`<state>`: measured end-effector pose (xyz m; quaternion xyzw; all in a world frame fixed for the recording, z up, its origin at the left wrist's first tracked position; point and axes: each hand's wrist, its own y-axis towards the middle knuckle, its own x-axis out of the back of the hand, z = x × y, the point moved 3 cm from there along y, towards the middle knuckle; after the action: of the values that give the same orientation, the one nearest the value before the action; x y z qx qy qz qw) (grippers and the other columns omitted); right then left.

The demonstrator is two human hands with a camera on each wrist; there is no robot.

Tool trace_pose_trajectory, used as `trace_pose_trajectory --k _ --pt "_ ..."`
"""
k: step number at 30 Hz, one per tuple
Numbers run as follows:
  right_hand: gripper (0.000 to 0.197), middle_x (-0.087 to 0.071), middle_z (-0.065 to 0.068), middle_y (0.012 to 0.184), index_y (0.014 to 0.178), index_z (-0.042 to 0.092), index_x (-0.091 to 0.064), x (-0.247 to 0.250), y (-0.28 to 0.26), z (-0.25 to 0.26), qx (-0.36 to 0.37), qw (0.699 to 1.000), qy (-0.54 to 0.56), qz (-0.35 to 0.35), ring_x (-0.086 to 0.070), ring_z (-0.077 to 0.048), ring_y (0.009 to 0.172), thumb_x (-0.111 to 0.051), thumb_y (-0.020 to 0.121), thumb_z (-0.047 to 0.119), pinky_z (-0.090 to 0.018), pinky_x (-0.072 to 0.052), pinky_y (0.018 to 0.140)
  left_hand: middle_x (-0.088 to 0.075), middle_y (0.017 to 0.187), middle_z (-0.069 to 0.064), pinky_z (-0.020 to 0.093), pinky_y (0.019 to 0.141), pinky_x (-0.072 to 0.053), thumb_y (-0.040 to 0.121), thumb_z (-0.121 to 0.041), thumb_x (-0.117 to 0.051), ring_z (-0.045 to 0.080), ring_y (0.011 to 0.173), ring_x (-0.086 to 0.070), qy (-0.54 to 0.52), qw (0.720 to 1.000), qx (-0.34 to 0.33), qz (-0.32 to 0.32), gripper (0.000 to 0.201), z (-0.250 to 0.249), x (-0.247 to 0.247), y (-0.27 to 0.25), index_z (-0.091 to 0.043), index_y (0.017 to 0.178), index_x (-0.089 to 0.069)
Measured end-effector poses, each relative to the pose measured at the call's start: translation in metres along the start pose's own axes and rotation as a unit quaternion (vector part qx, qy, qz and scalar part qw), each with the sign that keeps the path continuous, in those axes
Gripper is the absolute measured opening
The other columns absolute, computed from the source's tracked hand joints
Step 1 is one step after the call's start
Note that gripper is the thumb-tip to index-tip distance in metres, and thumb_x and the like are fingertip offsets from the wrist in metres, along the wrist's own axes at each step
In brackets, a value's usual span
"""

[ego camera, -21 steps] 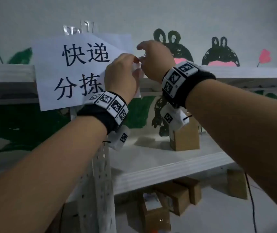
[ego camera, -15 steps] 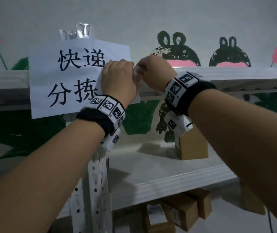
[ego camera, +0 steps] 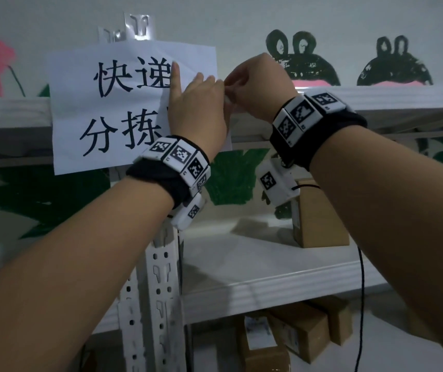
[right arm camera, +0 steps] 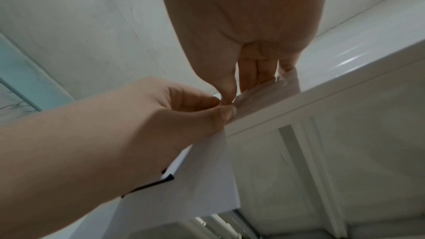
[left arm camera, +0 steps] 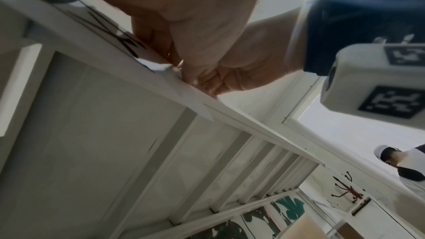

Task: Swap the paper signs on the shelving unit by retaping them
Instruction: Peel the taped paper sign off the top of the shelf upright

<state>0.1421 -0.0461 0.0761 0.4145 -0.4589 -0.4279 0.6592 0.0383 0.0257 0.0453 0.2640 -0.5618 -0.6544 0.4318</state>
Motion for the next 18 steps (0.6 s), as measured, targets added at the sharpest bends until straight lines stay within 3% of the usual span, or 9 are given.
trace_pose_trajectory --k 3,5,8,11,14,16,18 --pt "0.017 -0.078 0.005 0.084 0.095 0.025 -0.084 0.000 0.004 0.003 -0.023 1.000 -0.007 -0.004 -0.074 -0.010 0.082 -0.070 0.085 0.026 -0.023 -0.060 0.077 -0.071 0.123 -0.002 0.060 0.128 -0.004 0.108 -0.036 -0.036 0.022 0.137 -0.056 -0.012 1.000 0.002 -0.001 0.038 -0.001 0.004 -0.004 -0.020 0.116 -0.069" --pt "0.017 -0.075 0.005 0.081 0.095 0.025 -0.084 0.001 0.006 0.006 -0.032 0.999 -0.019 -0.006 -0.072 -0.011 0.082 -0.069 0.086 0.026 -0.017 -0.053 0.067 -0.071 0.121 -0.001 0.060 0.128 -0.003 0.108 -0.038 -0.035 0.022 0.135 -0.058 -0.024 1.000 0.005 0.002 0.038 -0.002 0.009 -0.006 -0.019 0.115 -0.067" --pt "0.017 -0.078 0.002 0.087 0.093 0.026 -0.083 0.000 0.009 0.010 -0.037 0.999 -0.036 -0.011 -0.072 -0.013 0.082 -0.068 0.086 0.024 -0.016 -0.047 0.062 -0.068 0.102 -0.001 0.057 0.130 -0.004 0.105 -0.034 -0.043 0.024 0.117 -0.066 -0.043 0.999 0.012 0.013 0.027 -0.004 0.017 -0.006 -0.020 0.106 -0.065" --pt "0.017 -0.077 -0.003 0.088 0.094 0.020 -0.081 -0.005 0.011 0.014 -0.041 0.997 -0.057 -0.013 -0.073 -0.019 0.083 -0.065 0.088 0.022 -0.027 -0.060 0.072 -0.051 0.088 -0.006 0.055 0.130 -0.002 0.103 -0.031 -0.045 0.025 0.109 -0.067 -0.049 0.998 0.012 0.032 0.022 -0.004 0.021 -0.005 -0.023 0.103 -0.065" --pt "0.017 -0.074 -0.006 0.095 0.101 0.013 -0.074 -0.009 0.009 0.019 -0.032 0.994 -0.109 0.002 -0.071 -0.024 0.089 -0.060 0.095 0.020 -0.034 -0.060 0.082 -0.047 0.087 -0.008 0.056 0.130 -0.003 0.102 -0.027 -0.043 0.024 0.108 -0.067 -0.059 0.998 0.009 0.030 0.024 -0.002 0.021 -0.006 -0.024 0.106 -0.066" --pt "0.017 -0.066 -0.007 0.092 0.086 0.012 -0.065 -0.010 0.008 0.020 -0.016 0.987 -0.160 0.028 -0.065 -0.026 0.088 -0.055 0.100 0.017 -0.031 -0.053 0.076 -0.048 0.087 -0.008 0.057 0.129 -0.004 0.101 -0.026 -0.043 0.024 0.108 -0.067 -0.066 0.998 0.004 0.023 0.023 -0.002 0.020 -0.007 -0.025 0.106 -0.065" --pt "0.033 -0.059 -0.007 0.087 0.069 0.014 -0.046 -0.008 0.004 0.022 -0.004 0.977 -0.207 0.058 -0.058 -0.027 0.084 -0.052 0.101 0.013 -0.031 -0.044 0.072 -0.048 0.087 -0.009 0.058 0.129 -0.004 0.100 -0.025 -0.043 0.023 0.109 -0.067 -0.071 0.997 0.004 0.019 0.023 -0.002 0.019 -0.008 -0.025 0.106 -0.065"
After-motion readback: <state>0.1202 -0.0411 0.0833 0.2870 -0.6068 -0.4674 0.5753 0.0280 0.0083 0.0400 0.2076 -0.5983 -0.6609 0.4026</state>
